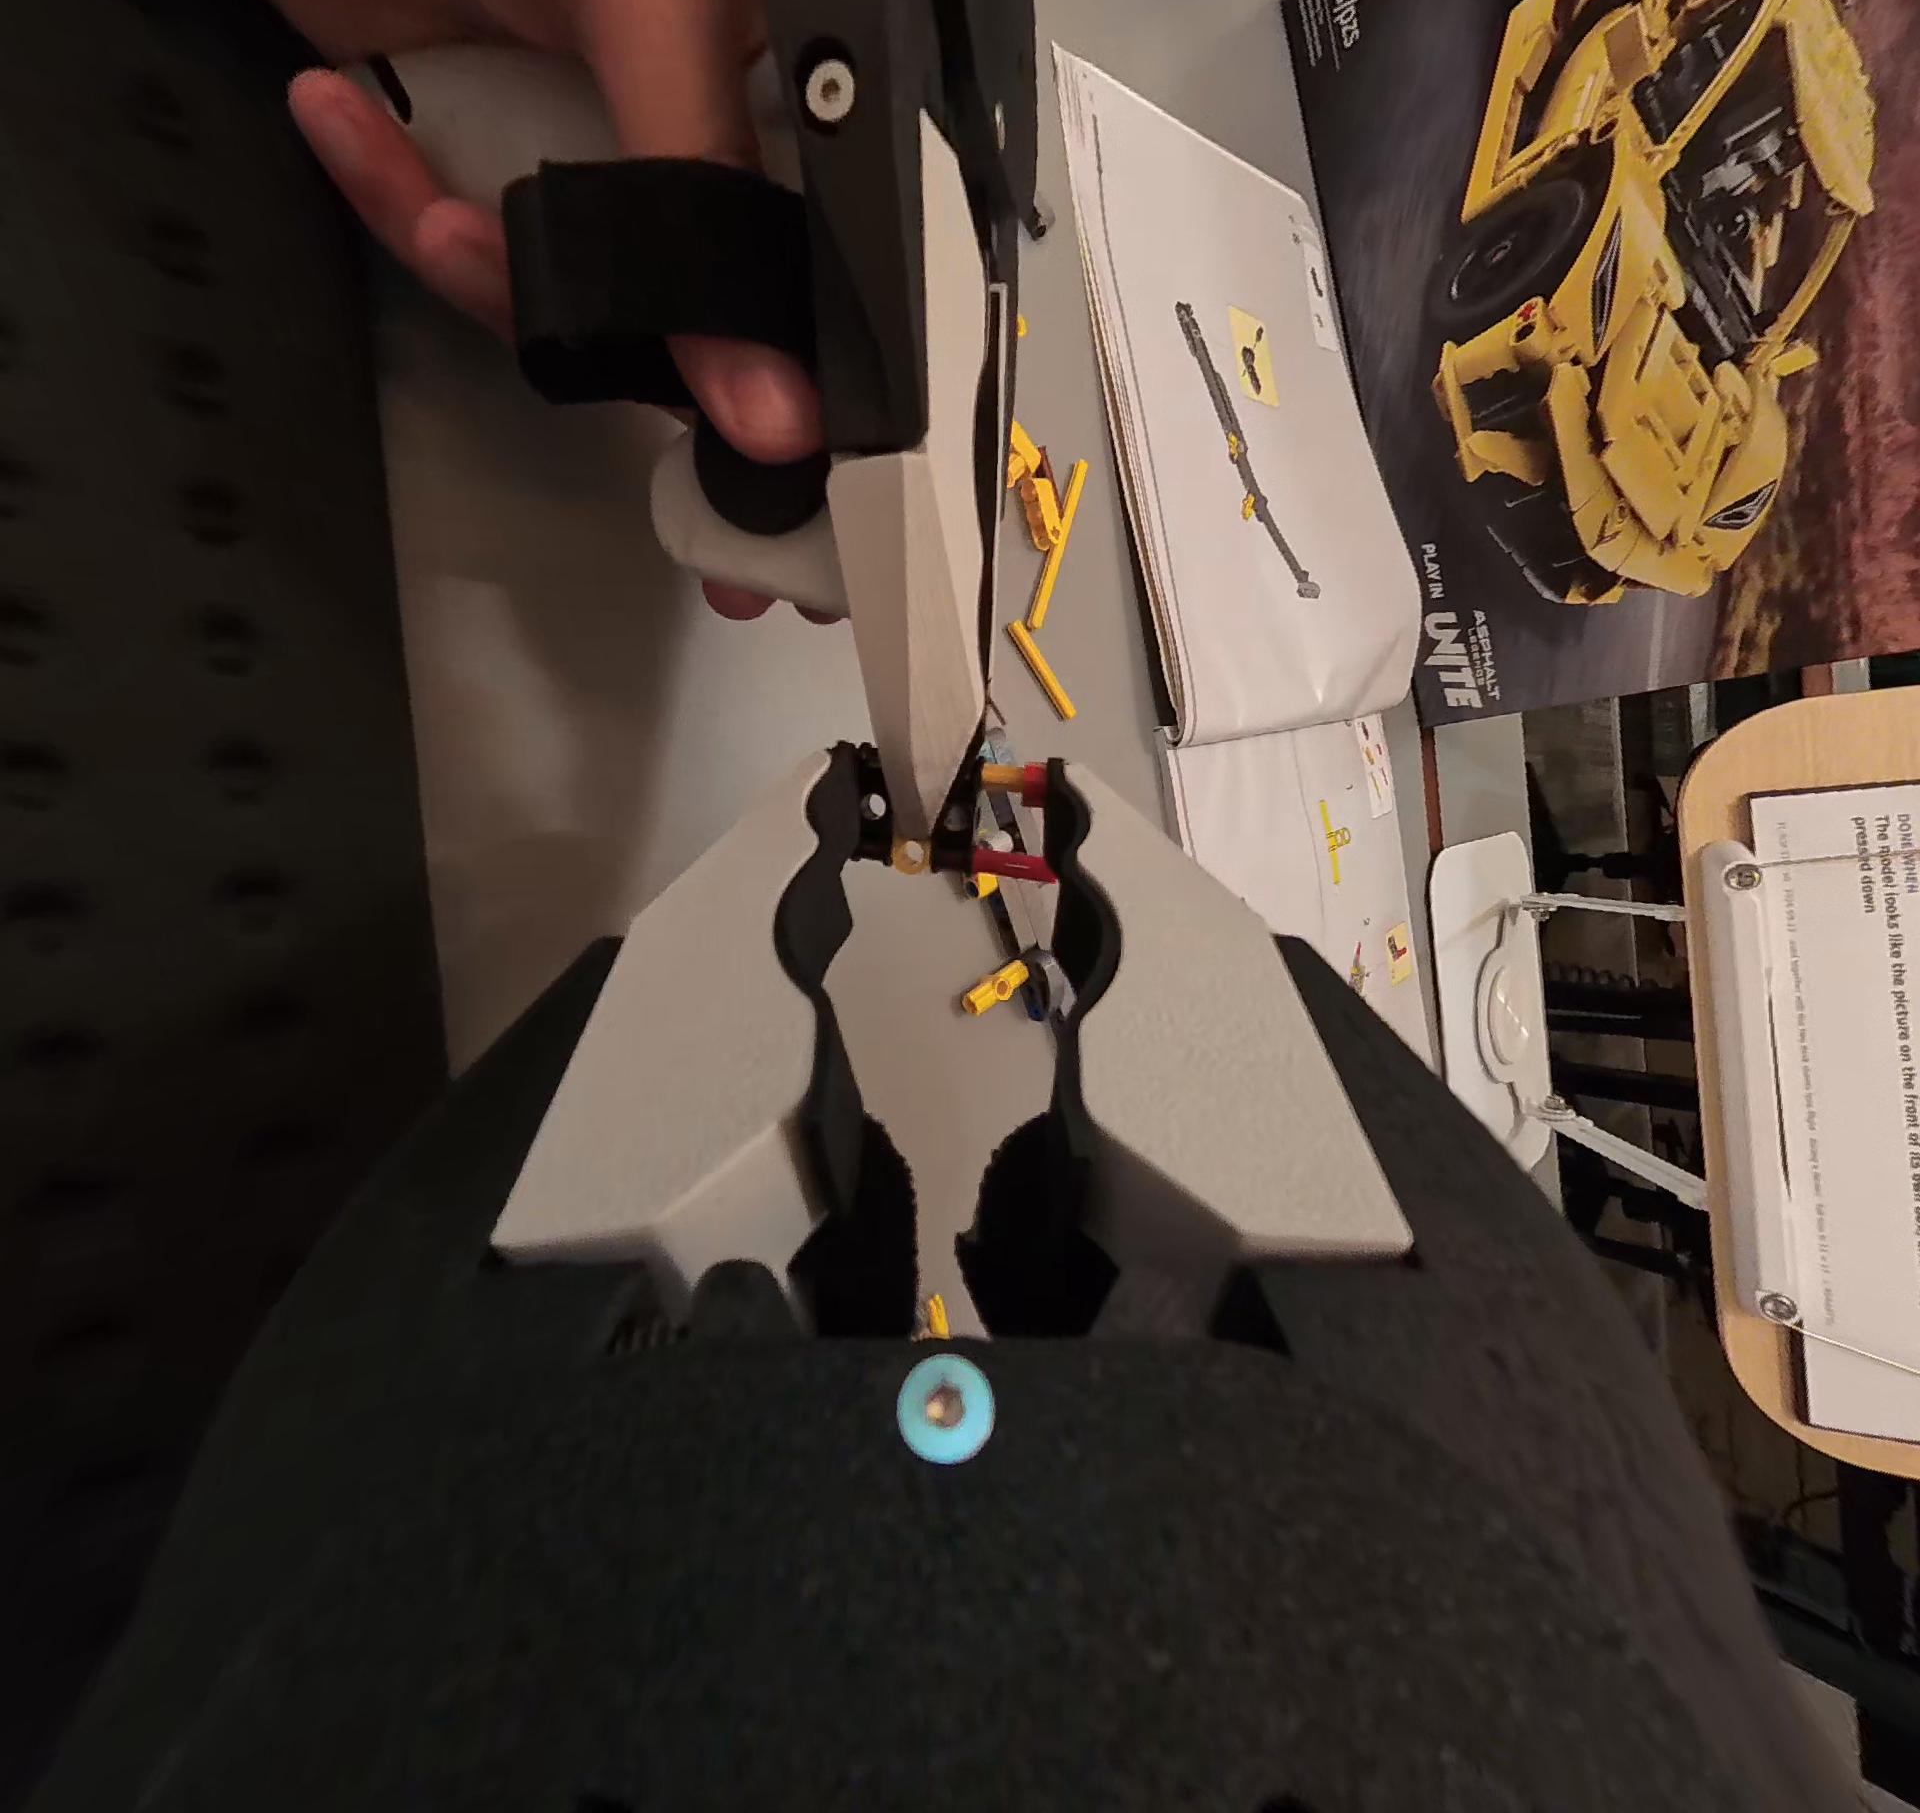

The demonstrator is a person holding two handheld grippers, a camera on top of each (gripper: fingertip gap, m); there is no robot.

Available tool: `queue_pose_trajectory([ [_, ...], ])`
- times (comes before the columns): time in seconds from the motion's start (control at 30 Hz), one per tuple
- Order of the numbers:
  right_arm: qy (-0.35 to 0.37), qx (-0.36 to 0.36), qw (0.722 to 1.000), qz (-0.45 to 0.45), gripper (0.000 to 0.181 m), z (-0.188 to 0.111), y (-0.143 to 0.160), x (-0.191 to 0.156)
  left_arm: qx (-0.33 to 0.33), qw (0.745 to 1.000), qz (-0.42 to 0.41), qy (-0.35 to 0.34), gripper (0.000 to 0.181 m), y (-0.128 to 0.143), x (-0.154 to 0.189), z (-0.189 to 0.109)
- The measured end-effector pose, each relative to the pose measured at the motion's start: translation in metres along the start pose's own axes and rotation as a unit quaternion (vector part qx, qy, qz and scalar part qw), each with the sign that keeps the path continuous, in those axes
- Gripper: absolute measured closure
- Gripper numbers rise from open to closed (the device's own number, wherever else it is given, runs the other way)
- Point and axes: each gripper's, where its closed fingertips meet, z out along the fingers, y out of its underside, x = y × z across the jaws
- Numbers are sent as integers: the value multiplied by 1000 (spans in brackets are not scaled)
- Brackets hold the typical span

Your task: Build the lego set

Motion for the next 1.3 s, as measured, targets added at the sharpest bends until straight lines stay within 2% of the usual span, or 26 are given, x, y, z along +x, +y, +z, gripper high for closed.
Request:
queue_pose_trajectory([
  [0.1,6,11,1000,21,147,1,-2,2,12,1000,-2,0,175,-3,0,-3],
  [0.23,27,22,999,7,148,-1,-8,3,27,1000,13,4,175,-6,4,-6],
  [0.43,40,19,999,24,148,0,-3,3,16,1000,18,-12,175,-4,0,-2],
  [0.53,77,16,996,31,131,-4,-2,13,20,1000,12,-9,175,-6,0,-2],
  [0.6,81,9,996,27,135,-4,-2,12,23,1000,15,-15,175,-7,0,-3],
  [0.67,83,6,997,-1,148,-3,-4,7,27,1000,10,-12,175,-8,-1,-4],
  [1.2,64,21,998,14,150,-9,-7,4,27,996,74,-31,175,-7,8,-4],
  [1.3,47,39,996,58,152,-11,-8,3,17,989,129,-67,175,-6,4,-4],
])
